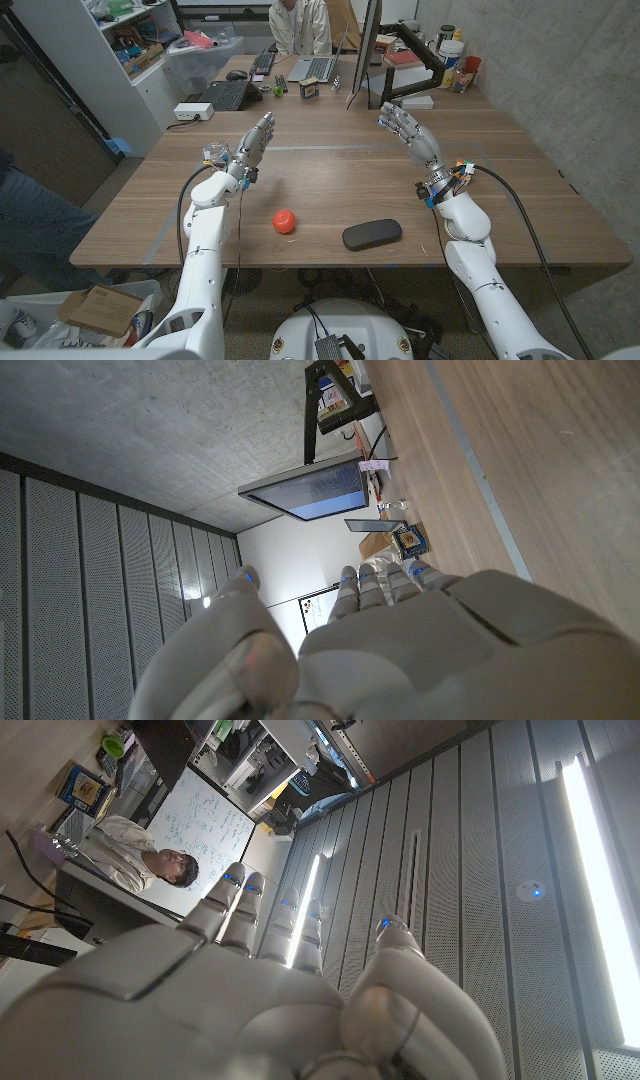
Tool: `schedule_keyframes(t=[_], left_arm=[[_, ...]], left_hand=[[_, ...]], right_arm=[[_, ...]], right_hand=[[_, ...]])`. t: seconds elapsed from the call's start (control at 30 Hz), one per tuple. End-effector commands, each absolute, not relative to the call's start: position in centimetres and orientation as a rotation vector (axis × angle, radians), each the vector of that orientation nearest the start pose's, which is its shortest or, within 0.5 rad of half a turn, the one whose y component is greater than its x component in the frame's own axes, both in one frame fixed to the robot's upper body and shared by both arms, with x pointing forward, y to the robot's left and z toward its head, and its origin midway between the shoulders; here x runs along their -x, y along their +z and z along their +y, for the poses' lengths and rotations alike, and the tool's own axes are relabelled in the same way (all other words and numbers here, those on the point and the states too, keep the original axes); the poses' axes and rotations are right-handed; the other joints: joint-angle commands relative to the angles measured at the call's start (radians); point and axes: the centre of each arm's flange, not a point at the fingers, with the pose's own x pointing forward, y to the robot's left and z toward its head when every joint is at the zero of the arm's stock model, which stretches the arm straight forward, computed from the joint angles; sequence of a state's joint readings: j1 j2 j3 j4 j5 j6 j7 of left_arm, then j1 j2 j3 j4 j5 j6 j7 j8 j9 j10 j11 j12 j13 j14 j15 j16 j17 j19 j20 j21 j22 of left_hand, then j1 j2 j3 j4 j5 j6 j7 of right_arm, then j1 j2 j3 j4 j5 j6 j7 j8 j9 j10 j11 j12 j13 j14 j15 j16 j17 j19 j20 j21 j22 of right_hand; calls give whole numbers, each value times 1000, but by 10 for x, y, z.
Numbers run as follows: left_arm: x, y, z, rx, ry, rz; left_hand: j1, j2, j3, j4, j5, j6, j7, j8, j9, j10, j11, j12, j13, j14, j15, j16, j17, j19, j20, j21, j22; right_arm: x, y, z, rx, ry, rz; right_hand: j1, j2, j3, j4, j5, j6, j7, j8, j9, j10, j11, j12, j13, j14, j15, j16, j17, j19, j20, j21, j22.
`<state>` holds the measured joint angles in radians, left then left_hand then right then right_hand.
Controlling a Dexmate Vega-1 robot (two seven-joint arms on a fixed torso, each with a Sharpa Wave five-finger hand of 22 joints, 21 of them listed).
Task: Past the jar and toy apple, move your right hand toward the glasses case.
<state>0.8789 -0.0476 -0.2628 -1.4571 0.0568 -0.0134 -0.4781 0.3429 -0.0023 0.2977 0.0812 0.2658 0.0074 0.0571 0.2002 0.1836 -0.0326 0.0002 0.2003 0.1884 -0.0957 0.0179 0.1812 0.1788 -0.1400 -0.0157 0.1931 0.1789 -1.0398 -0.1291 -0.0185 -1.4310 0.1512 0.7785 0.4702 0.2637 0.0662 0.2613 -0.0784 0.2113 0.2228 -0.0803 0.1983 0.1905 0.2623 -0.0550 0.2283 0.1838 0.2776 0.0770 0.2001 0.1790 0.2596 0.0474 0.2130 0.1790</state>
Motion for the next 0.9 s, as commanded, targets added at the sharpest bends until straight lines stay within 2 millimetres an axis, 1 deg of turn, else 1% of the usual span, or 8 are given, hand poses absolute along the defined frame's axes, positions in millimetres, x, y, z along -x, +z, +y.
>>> schedule_keyframes(t=[0.03, 0.07, 0.17, 0.27, 0.43, 0.57, 0.7, 0.9], left_arm=[[-639, -3, 286, -50, -226, -578], [-639, -3, 286, -49, -225, -578], [-639, -3, 286, -48, -224, -578], [-639, -3, 287, -35, -231, -578], [-638, -3, 287, -40, -226, -578], [-638, -2, 287, -41, -225, -579], [-637, -1, 286, -42, -225, -580], [-637, 0, 285, -43, -227, -583]], left_hand=[[6, 9, -4, 2, -1, 7, 0, 2, 4, -2, -3, 3, 2, -4, 2, 7, 5, -8, 0, 6, 4], [6, 9, -5, 2, -1, 7, 0, 2, 4, -2, -3, 3, 2, -4, 2, 7, 5, -8, 1, 6, 4], [6, 10, -5, 2, -2, 7, 0, 1, 4, -1, -3, 4, 2, -3, 2, 7, 5, -7, 0, 7, 4], [6, 10, -5, 2, -2, 8, -1, 2, 4, -1, -3, 4, 2, -3, 2, 7, 5, -8, 1, 7, 4], [7, 10, -6, 1, -3, 8, -1, 1, 4, -1, -7, 4, 2, -4, 1, 7, 5, -8, 4, 7, 4], [7, 10, -7, 1, -3, 8, -1, 1, 4, -2, -5, 3, 2, -4, 1, 7, 5, -8, 5, 7, 4], [7, 11, -7, 1, -3, 10, -1, 2, 4, -2, -6, 3, 2, -4, 1, 7, 5, -8, 6, 7, 5], [7, 11, -8, 1, -4, 10, -1, 2, 4, -3, -6, 3, 2, -5, 1, 6, 5, -9, 6, 7, 5]], right_arm=[[-537, -20, -218, 267, 393, -1199], [-537, -20, -218, 265, 392, -1203], [-536, -21, -218, 263, 391, -1211], [-536, -22, -218, 265, 391, -1221], [-532, -24, -217, 285, 379, -1249], [-529, -25, -218, 309, 366, -1270], [-526, -25, -218, 323, 362, -1286], [-520, -23, -218, 366, 348, -1315]], right_hand=[[-13, -3, -2, 0, 10, -34, -2, -14, 4, -1, 3, -2, 3, 28, -2, 7, 4, 34, -2, 11, 3], [-13, -4, -3, -1, 11, -38, -3, -15, 4, -3, 0, -3, 3, 31, -5, 8, 4, 37, -1, 11, 3], [-14, -6, -4, -1, 12, -44, -6, -15, 4, -2, 1, -4, 3, 40, -8, 9, 4, 49, -4, 14, 3], [-15, -7, -5, -3, 13, -46, -6, -13, 4, -1, 1, -4, 3, 49, -10, 10, 4, 65, 0, 18, 3], [-15, -10, -6, -4, 15, -45, -10, -11, 4, 2, -2, -4, 3, 63, -18, 12, 4, 76, 0, 19, 2], [-16, -12, -7, -5, 17, -26, -14, -1, 4, 8, -3, -2, 3, 67, -19, 9, 4, 82, -2, 18, 2], [-16, -14, -8, -7, 22, -1, -23, 8, 4, 12, -7, -2, 4, 71, -19, 5, 3, 109, 4, 24, 1], [-15, -17, -9, -10, 24, 4, -31, 9, 4, 18, -6, -1, 4, 76, -22, 4, 3, 122, 4, 26, 1]])
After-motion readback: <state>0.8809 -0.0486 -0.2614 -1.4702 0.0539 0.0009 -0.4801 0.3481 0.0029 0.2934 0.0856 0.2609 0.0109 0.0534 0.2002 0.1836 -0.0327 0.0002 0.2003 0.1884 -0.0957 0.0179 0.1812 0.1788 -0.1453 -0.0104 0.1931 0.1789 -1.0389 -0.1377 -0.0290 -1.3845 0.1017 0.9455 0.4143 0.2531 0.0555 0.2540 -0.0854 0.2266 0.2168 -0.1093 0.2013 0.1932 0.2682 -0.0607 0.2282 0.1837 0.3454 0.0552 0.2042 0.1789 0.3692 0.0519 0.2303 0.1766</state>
